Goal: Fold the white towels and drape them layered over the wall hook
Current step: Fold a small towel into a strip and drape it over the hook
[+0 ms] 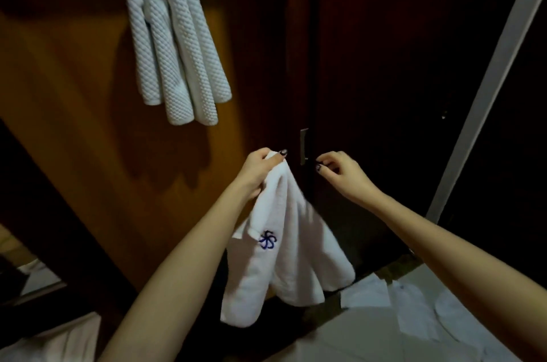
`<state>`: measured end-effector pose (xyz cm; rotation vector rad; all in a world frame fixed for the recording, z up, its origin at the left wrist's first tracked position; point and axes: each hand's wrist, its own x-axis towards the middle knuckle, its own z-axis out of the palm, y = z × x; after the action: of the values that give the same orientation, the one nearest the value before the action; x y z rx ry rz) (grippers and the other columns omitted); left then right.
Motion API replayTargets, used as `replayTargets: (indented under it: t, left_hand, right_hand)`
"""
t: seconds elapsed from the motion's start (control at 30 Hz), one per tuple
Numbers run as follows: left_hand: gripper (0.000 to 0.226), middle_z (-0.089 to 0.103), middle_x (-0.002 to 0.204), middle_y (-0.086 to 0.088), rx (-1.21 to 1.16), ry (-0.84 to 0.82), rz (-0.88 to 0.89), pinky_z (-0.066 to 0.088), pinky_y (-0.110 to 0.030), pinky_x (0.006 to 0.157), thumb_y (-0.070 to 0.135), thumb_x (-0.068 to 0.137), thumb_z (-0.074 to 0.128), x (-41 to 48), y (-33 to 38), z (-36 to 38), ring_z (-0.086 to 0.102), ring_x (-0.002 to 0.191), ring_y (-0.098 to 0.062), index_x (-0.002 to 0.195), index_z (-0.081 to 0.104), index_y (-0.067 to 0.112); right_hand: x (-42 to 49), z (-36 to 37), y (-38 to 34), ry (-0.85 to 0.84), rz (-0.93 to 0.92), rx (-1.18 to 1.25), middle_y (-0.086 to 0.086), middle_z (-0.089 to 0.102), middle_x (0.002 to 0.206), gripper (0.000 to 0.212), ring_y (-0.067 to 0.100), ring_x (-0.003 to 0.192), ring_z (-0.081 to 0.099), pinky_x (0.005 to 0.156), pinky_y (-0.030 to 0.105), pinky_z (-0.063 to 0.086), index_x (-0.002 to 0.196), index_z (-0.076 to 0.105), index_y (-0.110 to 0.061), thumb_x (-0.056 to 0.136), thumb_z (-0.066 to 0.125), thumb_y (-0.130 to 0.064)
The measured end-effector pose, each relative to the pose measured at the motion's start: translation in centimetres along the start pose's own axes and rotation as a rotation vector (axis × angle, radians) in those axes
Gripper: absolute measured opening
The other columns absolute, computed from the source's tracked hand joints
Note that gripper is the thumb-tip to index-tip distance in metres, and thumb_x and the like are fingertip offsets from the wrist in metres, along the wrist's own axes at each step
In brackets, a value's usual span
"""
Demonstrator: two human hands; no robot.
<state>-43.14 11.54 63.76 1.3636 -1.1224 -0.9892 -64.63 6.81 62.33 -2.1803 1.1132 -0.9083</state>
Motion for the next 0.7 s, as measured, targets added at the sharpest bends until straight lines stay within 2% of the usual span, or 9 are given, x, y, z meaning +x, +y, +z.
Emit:
replayTargets:
  t: [0.07,0.13,0.2,0.23,0.37,0.43,0.5,0.6,0.7]
  left_hand:
    - [0.023,0.049,0.072,-0.005,-0.114,0.121,-0.008,0.038,-0.03,0.06,0.02,0.094,0.064,0.8,0.5,0.6,0.047,0.07,-0.017,0.078,0.051,0.009]
    - [0.019,0.055,0.079,-0.007,-0.245,0.194,0.007,0.045,-0.03,0.069,0.014,0.094,0.063,1.3,1.1,1.2,0.054,0.076,-0.017,0.08,0.053,0.008]
    - [0.014,0.057,0.085,-0.01,-0.318,0.253,0.033,0.048,-0.033,0.078,0.01,0.093,0.062,1.7,1.7,1.9,0.057,0.084,-0.019,0.082,0.054,0.007]
    - [0.013,0.057,0.087,-0.012,-0.329,0.285,0.047,0.048,-0.036,0.082,0.009,0.093,0.063,1.9,2.0,2.1,0.057,0.087,-0.02,0.083,0.054,0.007]
    - [0.006,0.062,0.093,-0.012,-0.383,0.405,0.072,0.051,-0.029,0.077,0.004,0.091,0.063,2.2,2.7,1.3,0.063,0.086,-0.019,0.093,0.057,0.004]
    - [0.014,0.064,0.105,-0.015,-0.373,0.456,0.032,0.054,-0.027,0.077,0.001,0.092,0.061,2.1,2.8,0.3,0.065,0.094,-0.021,0.105,0.057,0.0]
    - [0.033,0.061,0.118,-0.019,-0.376,0.495,0.021,0.054,-0.03,0.082,-0.002,0.091,0.062,1.5,2.6,-0.4,0.064,0.102,-0.023,0.121,0.049,-0.002]
    - [0.066,0.061,0.12,-0.014,-0.346,0.48,0.117,0.055,-0.028,0.079,-0.001,0.087,0.067,-0.1,2.2,-0.7,0.065,0.102,-0.018,0.137,0.032,0.022]
    - [0.055,0.053,0.132,-0.008,-0.095,0.444,0.252,0.053,-0.019,0.078,0.0,0.085,0.069,-1.5,1.2,0.6,0.063,0.11,-0.011,0.129,0.046,0.024]
  right_hand:
    - [-0.1,0.5,-1.3,-0.046,-0.05,0.176,-0.008,0.068,0.087,0.009,0.006,0.078,0.067,0.076,0.025,0.051,0.095,0.064,-0.032,0.097,0.058,-0.025]
    - [-0.4,1.3,-2.0,-0.148,-0.046,0.304,-0.008,0.072,0.086,0.003,0.004,0.078,0.069,0.077,0.028,0.056,0.095,0.064,-0.034,0.093,0.061,-0.034]
    - [-0.2,1.8,-2.1,-0.237,-0.037,0.289,-0.011,0.072,0.093,0.03,0.001,0.083,0.069,0.074,0.022,0.056,0.106,0.062,-0.033,0.084,0.064,-0.053]
    - [0.2,2.0,-1.9,-0.257,-0.025,0.261,-0.011,0.071,0.094,0.034,0.0,0.082,0.068,0.068,0.018,0.055,0.108,0.062,-0.03,0.083,0.065,-0.054]
    - [2.7,1.1,-0.7,-0.125,-0.025,0.232,0.005,0.066,0.077,0.014,0.013,0.068,0.06,0.058,0.026,0.043,0.087,0.067,-0.007,0.091,0.064,-0.02]
    - [4.2,0.0,-0.6,-0.075,-0.041,0.285,0.0,0.063,0.071,0.012,0.009,0.062,0.057,0.056,0.025,0.043,0.083,0.066,-0.008,0.091,0.064,-0.017]
    - [5.9,-0.8,-1.2,-0.101,-0.076,0.357,-0.007,0.061,0.065,0.015,0.002,0.056,0.056,0.053,0.019,0.043,0.077,0.066,-0.013,0.091,0.066,-0.018]
    - [8.0,-0.3,-2.9,-0.218,-0.171,0.365,-0.011,0.063,0.065,0.017,-0.004,0.059,0.056,0.056,0.013,0.042,0.075,0.068,-0.02,0.092,0.065,-0.02]
    - [9.3,1.3,-4.6,-0.294,-0.188,0.465,-0.008,0.066,0.069,0.017,-0.001,0.063,0.058,0.06,0.018,0.044,0.081,0.072,-0.011,0.093,0.064,-0.02]
